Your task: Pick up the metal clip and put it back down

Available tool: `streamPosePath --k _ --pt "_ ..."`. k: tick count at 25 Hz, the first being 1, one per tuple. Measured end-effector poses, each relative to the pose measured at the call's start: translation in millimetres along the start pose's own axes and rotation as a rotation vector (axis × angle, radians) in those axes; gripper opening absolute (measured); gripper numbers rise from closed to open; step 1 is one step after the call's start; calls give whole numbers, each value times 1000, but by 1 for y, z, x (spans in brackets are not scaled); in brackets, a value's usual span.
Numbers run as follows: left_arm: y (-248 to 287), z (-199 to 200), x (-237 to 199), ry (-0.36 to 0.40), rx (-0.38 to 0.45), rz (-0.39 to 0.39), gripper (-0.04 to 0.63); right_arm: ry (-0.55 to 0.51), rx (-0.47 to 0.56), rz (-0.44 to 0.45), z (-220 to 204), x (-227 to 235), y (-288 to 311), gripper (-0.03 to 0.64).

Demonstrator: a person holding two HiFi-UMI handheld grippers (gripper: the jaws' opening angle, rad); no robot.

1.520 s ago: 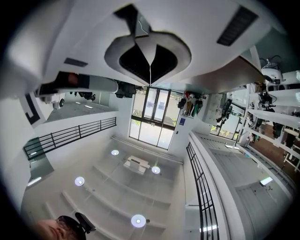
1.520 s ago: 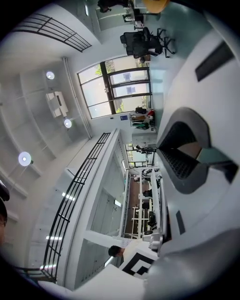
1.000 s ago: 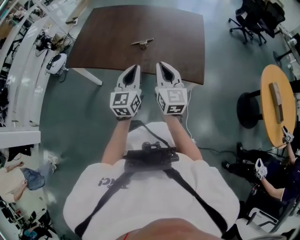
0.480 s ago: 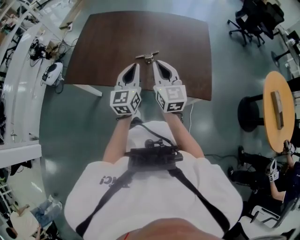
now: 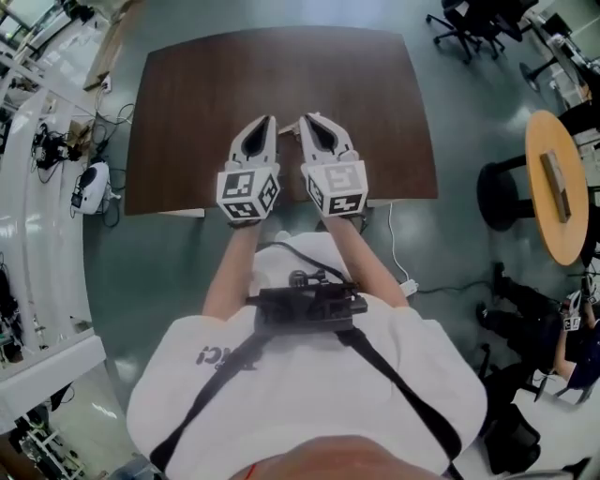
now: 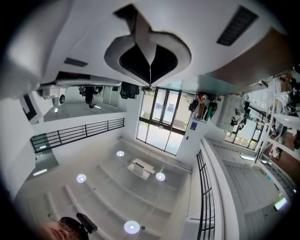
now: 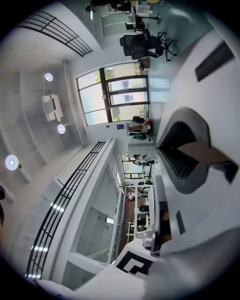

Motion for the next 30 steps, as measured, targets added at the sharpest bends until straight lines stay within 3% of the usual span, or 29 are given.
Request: streamPosePath --k 10,18,25,27,30 --pt "61 -39 -19 -43 -82 -32 14 -50 -130 -84 -22 54 40 5" --pt "90 -106 -29 -65 -238 -9 14 13 -342 -113 -86 109 77 6" --pt "112 -153 -47 -102 -319 3 14 52 -514 -115 -153 147 105 7" --pt "115 -162 -48 -110 -338 -2 14 65 -560 -108 -167 152 109 54" --pt "118 -170 -47 -124 -360 -1 14 78 -623 -86 -186 152 114 64"
Point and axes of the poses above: the fingertips, and each gripper's own axes: y forward along the fingers, x to its right, z out of its top, the point moved 8 cm from there along -y, backward along the fingers, and after that the axes turned 9 degrees about y, right-handed, at the moved point
